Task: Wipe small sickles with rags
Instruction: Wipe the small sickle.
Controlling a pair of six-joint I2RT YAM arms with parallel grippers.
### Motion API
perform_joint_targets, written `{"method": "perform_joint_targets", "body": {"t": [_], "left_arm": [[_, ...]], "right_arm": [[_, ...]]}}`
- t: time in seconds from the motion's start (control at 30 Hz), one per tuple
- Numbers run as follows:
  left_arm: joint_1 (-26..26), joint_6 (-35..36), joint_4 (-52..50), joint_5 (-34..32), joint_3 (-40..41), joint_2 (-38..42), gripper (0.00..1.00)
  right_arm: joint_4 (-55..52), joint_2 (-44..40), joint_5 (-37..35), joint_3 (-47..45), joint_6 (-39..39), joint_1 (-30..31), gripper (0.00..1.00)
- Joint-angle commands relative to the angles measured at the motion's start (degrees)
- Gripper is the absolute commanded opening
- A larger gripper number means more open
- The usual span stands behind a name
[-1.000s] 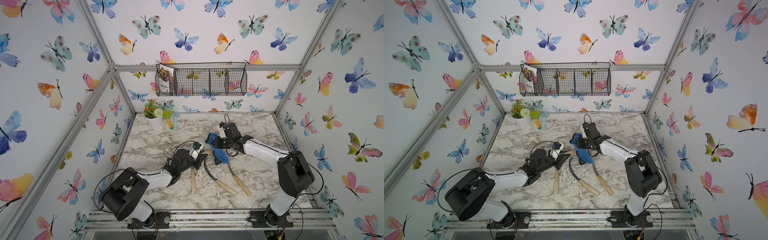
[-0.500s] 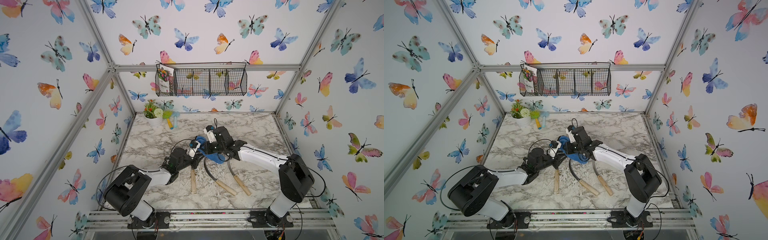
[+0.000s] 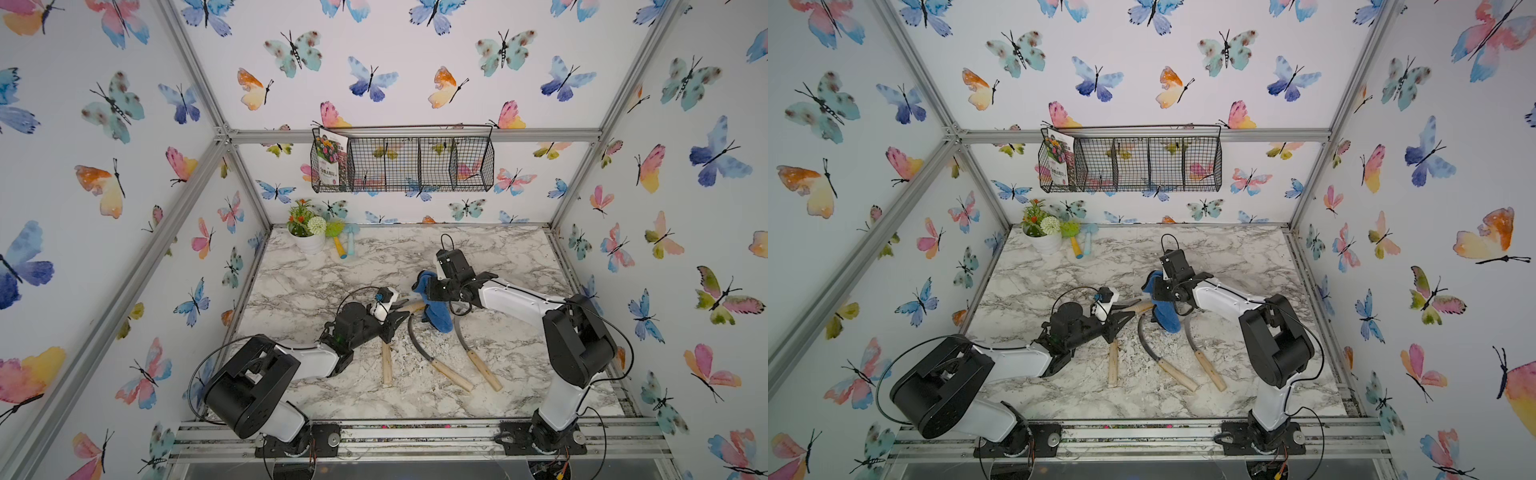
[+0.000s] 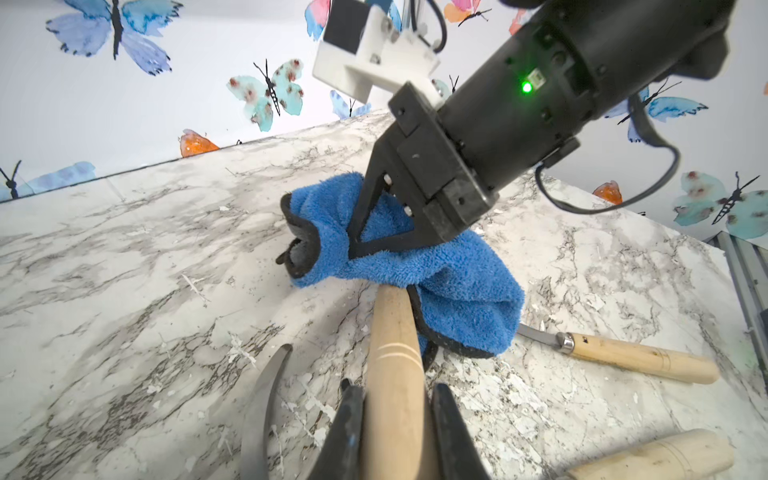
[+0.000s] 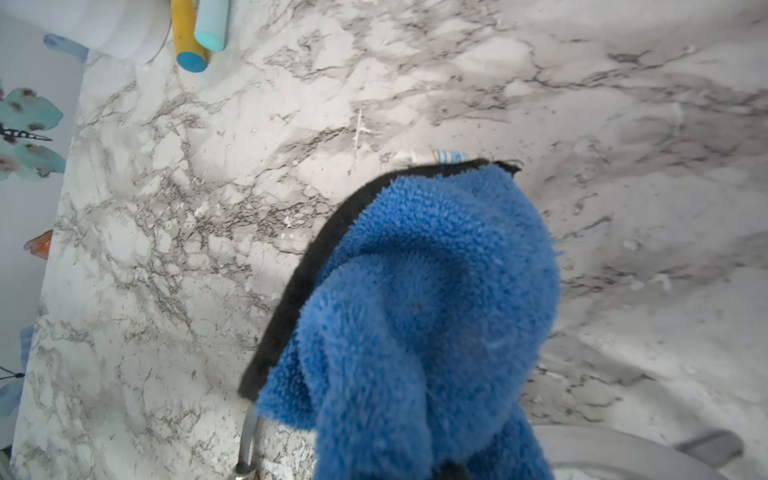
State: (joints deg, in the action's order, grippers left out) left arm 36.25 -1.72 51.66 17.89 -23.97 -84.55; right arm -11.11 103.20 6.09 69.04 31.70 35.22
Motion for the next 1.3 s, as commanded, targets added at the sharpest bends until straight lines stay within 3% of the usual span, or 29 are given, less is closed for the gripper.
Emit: {"method": "perform_joint_targets", "body": {"t": [0.0,0.3,0.4,0.57,0.77,0.83,1.0,1.17,1.27], "left_arm": [[0.7,1.3,5.0,-0.3,0.7,1.9,0.00],[1.3,2.5,6.5,-2.8,0.2,-0.6,0.00],[2.5,3.9,8.2,-7.7,1.3,-0.8,0.00],[3.6,5.1,8.4,-11.5,1.2,-1.3,0.00],[3.7,4.8,6.9,-16.0,0.1,-2.7,0.00],[3.7,4.6,6.7,-17.0,0.1,-2.4,0.00],[3.7,4.8,7.1,-14.3,0.2,-3.1,0.00],[3.7,4.7,7.4,-15.7,-0.3,-4.5,0.00],[3.7,4.5,7.4,-16.1,-0.2,-4.0,0.00]], "right_arm": [[1.1,-1.8,2.5,-0.6,-0.9,1.7,0.02],[5.2,-5.9,6.1,-0.6,-5.2,7.8,0.02],[7.9,-7.5,8.5,-1.8,-5.7,9.3,0.02],[10.9,-7.9,11.1,-3.4,-5.2,9.3,0.02],[3.4,-2.7,2.5,-0.4,-1.9,7.2,0.02],[2.1,-0.6,2.8,0.0,-1.2,4.9,0.02],[1.4,2.2,2.0,0.3,-1.2,1.3,0.02],[2.9,1.5,8.4,0.5,-2.1,1.8,0.02],[3.8,-0.2,8.5,0.5,-3.4,3.9,0.02]]}}
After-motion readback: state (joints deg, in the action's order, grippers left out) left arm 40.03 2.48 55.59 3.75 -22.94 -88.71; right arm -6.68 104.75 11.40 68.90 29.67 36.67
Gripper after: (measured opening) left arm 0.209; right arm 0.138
